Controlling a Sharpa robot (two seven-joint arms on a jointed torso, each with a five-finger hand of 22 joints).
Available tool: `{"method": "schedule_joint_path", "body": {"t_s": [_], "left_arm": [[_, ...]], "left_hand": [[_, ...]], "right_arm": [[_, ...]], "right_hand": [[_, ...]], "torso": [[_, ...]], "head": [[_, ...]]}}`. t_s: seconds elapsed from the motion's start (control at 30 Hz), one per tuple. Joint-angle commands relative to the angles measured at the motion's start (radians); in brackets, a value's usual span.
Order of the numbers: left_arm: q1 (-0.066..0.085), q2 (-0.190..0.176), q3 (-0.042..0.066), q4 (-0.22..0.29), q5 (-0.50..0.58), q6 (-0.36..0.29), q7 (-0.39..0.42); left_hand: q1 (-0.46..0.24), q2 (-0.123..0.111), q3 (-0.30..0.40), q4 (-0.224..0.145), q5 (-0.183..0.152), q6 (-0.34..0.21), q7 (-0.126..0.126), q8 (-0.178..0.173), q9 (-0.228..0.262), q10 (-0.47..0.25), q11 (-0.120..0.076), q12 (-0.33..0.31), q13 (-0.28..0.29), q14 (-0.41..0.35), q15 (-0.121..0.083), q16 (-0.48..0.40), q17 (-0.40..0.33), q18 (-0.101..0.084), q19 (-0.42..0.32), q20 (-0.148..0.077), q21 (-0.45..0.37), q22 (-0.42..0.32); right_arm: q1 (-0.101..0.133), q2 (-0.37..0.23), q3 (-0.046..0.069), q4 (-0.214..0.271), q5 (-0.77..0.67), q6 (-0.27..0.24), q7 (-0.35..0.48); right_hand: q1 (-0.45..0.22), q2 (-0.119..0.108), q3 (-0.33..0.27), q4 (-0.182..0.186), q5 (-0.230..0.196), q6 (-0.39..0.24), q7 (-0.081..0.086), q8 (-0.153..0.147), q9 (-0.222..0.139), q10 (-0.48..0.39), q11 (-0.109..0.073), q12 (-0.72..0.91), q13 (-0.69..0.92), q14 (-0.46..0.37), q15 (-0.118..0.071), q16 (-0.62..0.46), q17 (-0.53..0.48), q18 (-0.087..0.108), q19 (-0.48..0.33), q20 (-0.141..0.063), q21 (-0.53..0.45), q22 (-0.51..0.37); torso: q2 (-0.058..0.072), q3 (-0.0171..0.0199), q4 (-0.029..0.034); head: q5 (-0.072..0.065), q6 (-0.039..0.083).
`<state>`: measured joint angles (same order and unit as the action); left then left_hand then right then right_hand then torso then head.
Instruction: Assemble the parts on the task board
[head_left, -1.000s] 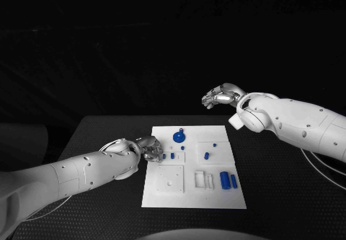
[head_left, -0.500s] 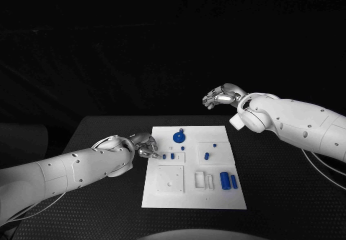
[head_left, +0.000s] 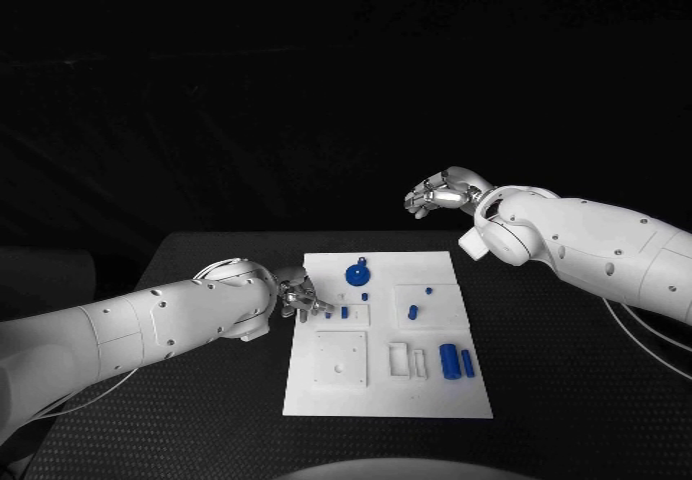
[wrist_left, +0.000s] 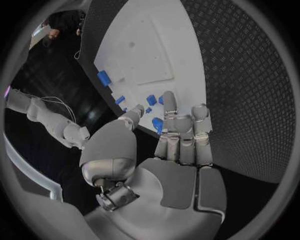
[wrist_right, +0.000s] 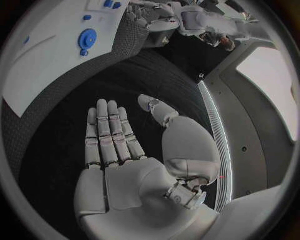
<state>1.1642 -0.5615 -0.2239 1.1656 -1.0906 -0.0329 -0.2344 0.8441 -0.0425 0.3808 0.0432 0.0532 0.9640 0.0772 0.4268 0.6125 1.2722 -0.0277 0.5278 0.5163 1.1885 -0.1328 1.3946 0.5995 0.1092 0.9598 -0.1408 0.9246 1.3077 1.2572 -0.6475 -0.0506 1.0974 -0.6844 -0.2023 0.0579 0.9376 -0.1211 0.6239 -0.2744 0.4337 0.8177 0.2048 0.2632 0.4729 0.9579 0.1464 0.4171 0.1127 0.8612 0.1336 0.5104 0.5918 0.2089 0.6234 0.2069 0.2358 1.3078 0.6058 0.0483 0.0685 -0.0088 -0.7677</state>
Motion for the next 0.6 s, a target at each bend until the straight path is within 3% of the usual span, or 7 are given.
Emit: {"method": "schedule_joint_path", "body": {"t_s": [0.03, 0.17, 0.4, 0.5, 0.6], "left_arm": [[0.007, 0.011, 0.001, -0.011, 0.058, 0.151, -0.085], [0.015, 0.029, 0.001, -0.03, 0.062, 0.168, -0.116], [0.023, 0.071, -0.001, -0.068, 0.112, 0.193, -0.137], [0.024, 0.079, -0.002, -0.073, 0.109, 0.196, -0.141], [0.024, 0.086, -0.003, -0.079, 0.093, 0.195, -0.14]], "left_hand": [[0.004, 0.035, -0.025, -0.002, 0.006, 0.012, -0.007, -0.017, -0.002, 0.039, -0.012, 0.04, 0.019, 0.006, -0.015, 0.012, 0.014, -0.005, 0.006, -0.054, 0.012, 0.022], [-0.001, 0.06, -0.058, 0.013, 0.017, 0.016, -0.012, -0.043, -0.004, 0.053, -0.018, 0.076, 0.035, 0.022, -0.021, 0.022, 0.032, -0.004, 0.016, -0.064, 0.025, 0.021], [0.006, 0.052, -0.082, 0.0, 0.205, -0.001, -0.007, -0.09, -0.007, 0.042, -0.015, 0.116, 0.052, 0.027, -0.019, 0.009, 0.045, -0.007, 0.016, -0.074, 0.038, 0.02], [-0.001, 0.053, -0.088, -0.013, 0.243, 0.0, -0.005, -0.099, -0.004, 0.034, -0.013, 0.125, 0.055, 0.027, -0.017, 0.005, 0.048, -0.01, 0.014, -0.076, 0.041, 0.02], [-0.009, 0.042, -0.092, -0.023, 0.256, 0.0, -0.005, -0.105, -0.002, 0.029, -0.013, 0.13, 0.056, 0.027, -0.017, 0.003, 0.05, -0.012, 0.013, -0.077, 0.042, 0.019]], "right_arm": [[0.0, 0.0, 0.001, 0.001, 0.001, 0.01, 0.006], [0.0, 0.001, 0.001, 0.001, 0.001, 0.009, 0.005], [0.0, 0.003, 0.001, 0.002, 0.001, 0.009, 0.005], [0.0, 0.006, 0.001, 0.0, 0.001, 0.009, 0.005], [0.0, 0.006, 0.001, 0.0, 0.001, 0.008, 0.005]], "right_hand": [[0.009, 0.001, -0.004, -0.002, 0.004, -0.005, -0.001, 0.003, -0.002, 0.009, -0.001, 0.002, -0.001, -0.003, 0.004, 0.004, -0.001, -0.01, 0.007, 0.001, -0.006, 0.02], [0.009, 0.001, -0.004, -0.002, 0.004, -0.005, -0.001, 0.003, -0.002, 0.009, -0.001, 0.002, -0.002, -0.003, 0.004, 0.004, -0.001, -0.01, 0.007, 0.001, -0.007, 0.02], [0.009, 0.0, -0.003, -0.003, 0.005, -0.005, -0.001, 0.004, -0.002, 0.009, -0.001, 0.002, -0.002, -0.003, 0.004, 0.004, -0.001, -0.01, 0.008, 0.001, -0.007, 0.02], [0.01, 0.0, -0.003, -0.003, 0.005, -0.005, -0.001, 0.004, -0.002, 0.009, -0.001, 0.002, -0.002, -0.003, 0.004, 0.004, -0.001, -0.01, 0.008, 0.001, -0.007, 0.02], [0.01, 0.0, -0.003, -0.003, 0.006, -0.005, -0.001, 0.004, -0.002, 0.009, -0.001, 0.002, -0.003, -0.003, 0.004, 0.004, -0.001, -0.01, 0.008, 0.001, -0.008, 0.02]], "torso": [[0.0, 0.0001, -0.0006], [0.0, 0.0006, 0.0001], [0.0, 0.0005, 0.0011], [0.0, 0.0007, 0.0013], [0.0, 0.0, 0.0013]], "head": [[-0.002, -0.001], [-0.002, -0.002], [0.001, -0.004], [0.001, -0.004], [0.001, -0.003]]}}
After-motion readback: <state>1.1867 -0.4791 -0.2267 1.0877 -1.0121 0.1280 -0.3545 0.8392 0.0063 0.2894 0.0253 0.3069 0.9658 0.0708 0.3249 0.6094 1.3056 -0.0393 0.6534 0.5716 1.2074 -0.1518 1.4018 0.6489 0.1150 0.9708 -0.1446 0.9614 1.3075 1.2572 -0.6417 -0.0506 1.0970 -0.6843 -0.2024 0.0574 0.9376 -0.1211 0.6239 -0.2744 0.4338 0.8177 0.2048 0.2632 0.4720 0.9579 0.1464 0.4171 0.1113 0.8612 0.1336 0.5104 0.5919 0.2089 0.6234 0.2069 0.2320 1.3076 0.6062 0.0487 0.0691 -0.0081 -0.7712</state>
